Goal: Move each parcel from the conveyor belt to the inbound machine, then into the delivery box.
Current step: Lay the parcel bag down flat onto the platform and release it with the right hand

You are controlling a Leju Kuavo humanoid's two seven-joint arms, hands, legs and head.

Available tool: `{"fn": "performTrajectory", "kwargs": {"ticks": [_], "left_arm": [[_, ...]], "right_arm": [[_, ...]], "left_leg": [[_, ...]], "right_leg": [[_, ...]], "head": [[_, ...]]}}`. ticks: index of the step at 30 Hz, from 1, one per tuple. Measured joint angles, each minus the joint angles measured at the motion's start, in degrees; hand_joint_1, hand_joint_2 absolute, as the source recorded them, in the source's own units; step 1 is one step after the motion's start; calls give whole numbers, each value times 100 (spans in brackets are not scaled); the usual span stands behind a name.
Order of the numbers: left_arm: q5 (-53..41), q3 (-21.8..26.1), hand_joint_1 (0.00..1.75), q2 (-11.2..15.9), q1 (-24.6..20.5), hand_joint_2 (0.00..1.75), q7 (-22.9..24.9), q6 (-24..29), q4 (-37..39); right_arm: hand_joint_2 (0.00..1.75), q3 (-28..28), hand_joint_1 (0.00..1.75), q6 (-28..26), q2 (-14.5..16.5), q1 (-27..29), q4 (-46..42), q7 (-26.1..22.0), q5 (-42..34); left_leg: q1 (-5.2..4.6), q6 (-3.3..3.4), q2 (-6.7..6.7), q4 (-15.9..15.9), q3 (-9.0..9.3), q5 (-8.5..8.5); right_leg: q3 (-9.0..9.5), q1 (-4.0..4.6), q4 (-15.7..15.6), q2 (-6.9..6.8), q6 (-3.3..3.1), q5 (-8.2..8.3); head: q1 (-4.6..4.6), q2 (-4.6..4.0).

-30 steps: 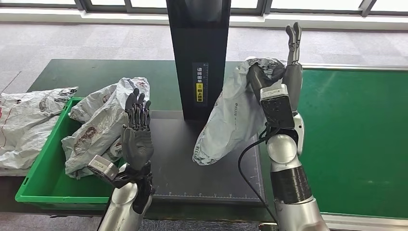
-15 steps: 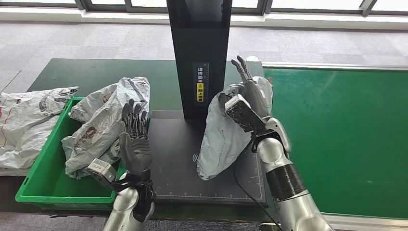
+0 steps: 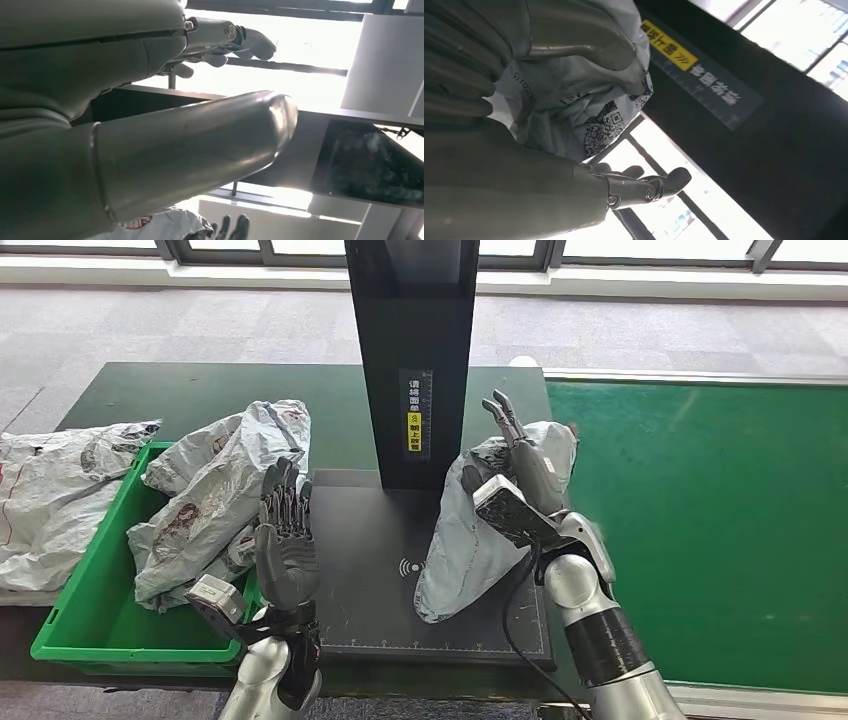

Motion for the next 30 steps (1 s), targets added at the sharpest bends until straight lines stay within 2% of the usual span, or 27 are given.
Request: {"fn": "performTrajectory", "kwargs": {"ticks": [3, 7, 11, 17, 24, 28, 30], "left_arm": [[7, 12, 0, 0, 38, 0, 0, -43, 10], [-59, 50, 0, -1, 94, 0, -2, -82, -30], [-101, 100, 0, -4, 126, 0, -2, -56, -79], [-92, 149, 0, -4, 228, 0, -2, 20, -268], [-81, 209, 0, -1, 270, 0, -2, 113, -366], [-89, 245, 0, 2, 274, 0, -2, 142, -369], [-109, 253, 0, 2, 275, 0, -2, 142, -368]], "right_arm": [[175, 2, 0, -108, -68, 175, -529, -117, -257], [175, 3, 0, 121, -246, 262, -1190, 139, 52], [175, 3, 0, 149, -281, 189, -1544, -25, -419], [175, 5, 0, 38, -287, -35, -1775, -217, -871], [175, 5, 0, 147, -277, -25, -1824, -177, -1066], [175, 9, 0, 41, -184, 315, -1604, -748, -1247], [175, 24, 0, 27, -149, 527, -1599, -832, -1282]], "left_leg": [[0, 0, -3, 0, -3, 0], [-2, 2, 1, 0, -8, -2], [-2, 2, 1, 0, -11, -1], [-1, 2, -3, 0, -11, 7], [0, 2, -3, 0, -13, 6], [0, 2, -15, 0, -15, 7], [0, 2, -16, 0, -17, 6]], "right_leg": [[0, -1, 0, -3, 0, 0], [-2, -2, -2, 0, 1, 0], [-3, -2, -2, 1, 2, 2], [-4, -1, 0, -4, 3, 4], [-4, -1, 0, -4, 3, 3], [-3, -1, -1, -16, 3, 3], [-4, -1, 0, -16, 3, 3]], "head": [[1, 0], [2, 0], [1, 0], [1, 0], [1, 0], [0, 0], [1, 0]]}}
